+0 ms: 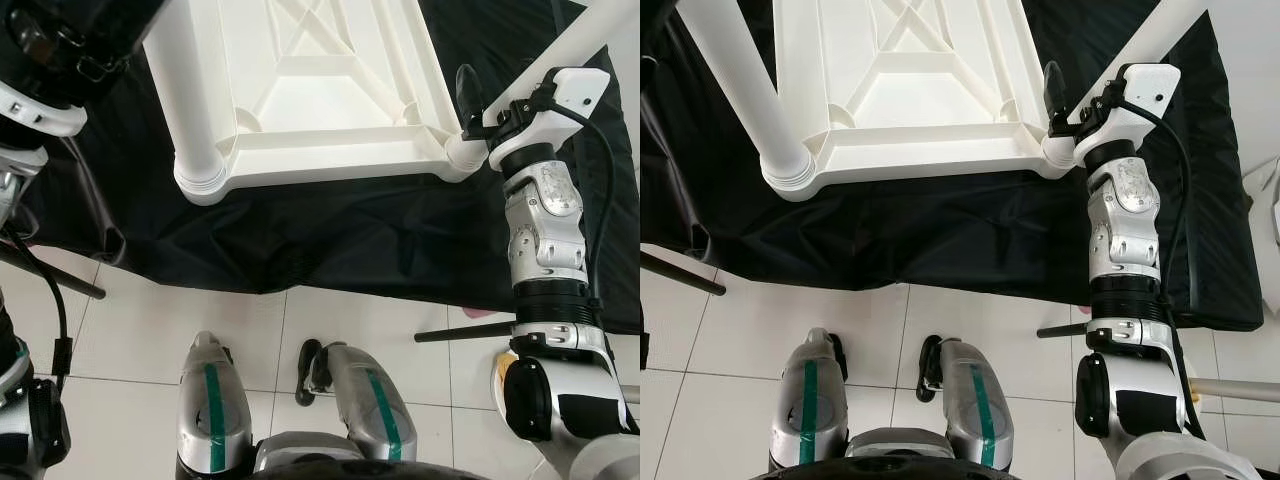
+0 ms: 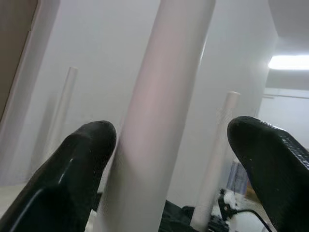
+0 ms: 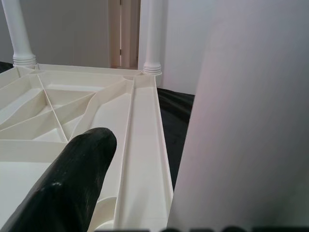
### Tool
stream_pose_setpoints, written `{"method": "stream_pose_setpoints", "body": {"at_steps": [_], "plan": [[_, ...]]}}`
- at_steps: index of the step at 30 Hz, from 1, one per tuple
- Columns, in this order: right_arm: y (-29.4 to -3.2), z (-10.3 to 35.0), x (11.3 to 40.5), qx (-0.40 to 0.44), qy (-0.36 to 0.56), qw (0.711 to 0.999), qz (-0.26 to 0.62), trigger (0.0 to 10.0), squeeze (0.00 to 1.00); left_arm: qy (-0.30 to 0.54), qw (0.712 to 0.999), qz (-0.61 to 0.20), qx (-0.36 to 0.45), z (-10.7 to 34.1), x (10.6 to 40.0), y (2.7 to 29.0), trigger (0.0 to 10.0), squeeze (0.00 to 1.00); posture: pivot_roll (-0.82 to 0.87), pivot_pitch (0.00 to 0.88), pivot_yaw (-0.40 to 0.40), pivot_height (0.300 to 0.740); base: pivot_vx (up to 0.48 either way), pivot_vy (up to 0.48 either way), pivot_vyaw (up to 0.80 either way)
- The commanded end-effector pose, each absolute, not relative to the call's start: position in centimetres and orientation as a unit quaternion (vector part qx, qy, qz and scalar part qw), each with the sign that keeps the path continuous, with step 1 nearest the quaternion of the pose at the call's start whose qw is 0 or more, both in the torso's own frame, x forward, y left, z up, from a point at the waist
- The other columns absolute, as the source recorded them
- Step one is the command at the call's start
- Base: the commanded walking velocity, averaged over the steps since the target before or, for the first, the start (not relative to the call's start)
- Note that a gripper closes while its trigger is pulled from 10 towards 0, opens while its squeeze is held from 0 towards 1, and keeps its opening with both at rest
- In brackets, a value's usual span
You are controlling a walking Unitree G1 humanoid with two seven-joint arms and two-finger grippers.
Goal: Building children table
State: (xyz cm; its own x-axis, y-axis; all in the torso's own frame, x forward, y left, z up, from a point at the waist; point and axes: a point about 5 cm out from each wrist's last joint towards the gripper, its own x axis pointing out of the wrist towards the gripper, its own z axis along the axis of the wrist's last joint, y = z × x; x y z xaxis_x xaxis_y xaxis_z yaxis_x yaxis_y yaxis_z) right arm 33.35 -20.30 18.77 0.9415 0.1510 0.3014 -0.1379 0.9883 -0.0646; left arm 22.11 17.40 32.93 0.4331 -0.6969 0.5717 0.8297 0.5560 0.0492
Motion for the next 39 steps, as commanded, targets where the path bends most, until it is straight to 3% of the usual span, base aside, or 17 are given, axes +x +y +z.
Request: {"method": "stream_pose_setpoints", "body": {"at_steps": [1, 7, 15, 22, 24, 32, 35, 39], "plan": [[-20.2, 18.7, 33.5, -0.029, -0.152, 0.985, 0.08, 10.0, 0.0, -0.29, 0.84, -0.445, -0.113, 33.3, 22.0, 17.6, 10.0, 0.0, 0.15, 0.127, -0.151, 0.74, 0.0, 0.0, 0.0], [-20.2, 18.8, 33.5, -0.03, -0.154, 0.984, 0.079, 10.0, 0.0, -0.307, 0.876, -0.358, -0.1, 34.1, 23.1, 19.5, 10.0, 0.0, 0.15, 0.128, -0.146, 0.74, 0.0, 0.0, 0.0], [-20.4, 18.8, 33.4, -0.033, -0.155, 0.984, 0.076, 10.0, 0.0, -0.252, 0.884, -0.39, -0.052, 32.9, 21.7, 20.2, 10.0, 0.0, 0.14, 0.129, -0.146, 0.74, 0.0, 0.0, 0.0], [-20.6, 18.8, 33.5, -0.036, -0.155, 0.984, 0.076, 10.0, 0.0, -0.225, 0.872, -0.433, -0.037, 32.5, 20.0, 20.3, 10.0, 0.0, 0.15, 0.128, -0.152, 0.74, 0.0, 0.0, 0.0], [-20.7, 18.9, 33.9, -0.039, -0.154, 0.984, 0.076, 10.0, 0.0, -0.195, 0.852, -0.484, -0.039, 32.1, 18.4, 19.6, 10.0, 0.0, 0.18, 0.135, -0.167, 0.74, 0.0, 0.0, 0.0], [-20.5, 19.2, 34.7, -0.044, -0.152, 0.984, 0.085, 10.0, 0.0, -0.186, 0.819, -0.539, -0.061, 32.8, 17.0, 18.7, 10.0, 0.0, 0.21, 0.142, -0.183, 0.74, 0.0, 0.0, 0.0], [-20.2, 19.4, 35.3, -0.046, -0.152, 0.983, 0.094, 10.0, 0.0, -0.187, 0.786, -0.584, -0.082, 33.8, 16.3, 18.0, 10.0, 0.0, 0.23, 0.148, -0.188, 0.74, 0.0, 0.0, 0.0], [-20.1, 19.6, 35.5, -0.048, -0.152, 0.982, 0.098, 10.0, 0.0, -0.184, 0.777, -0.596, -0.086, 34.0, 16.0, 17.8, 10.0, 0.0, 0.24, 0.152, -0.193, 0.74, 0.0, 0.0, 0.0]]}}
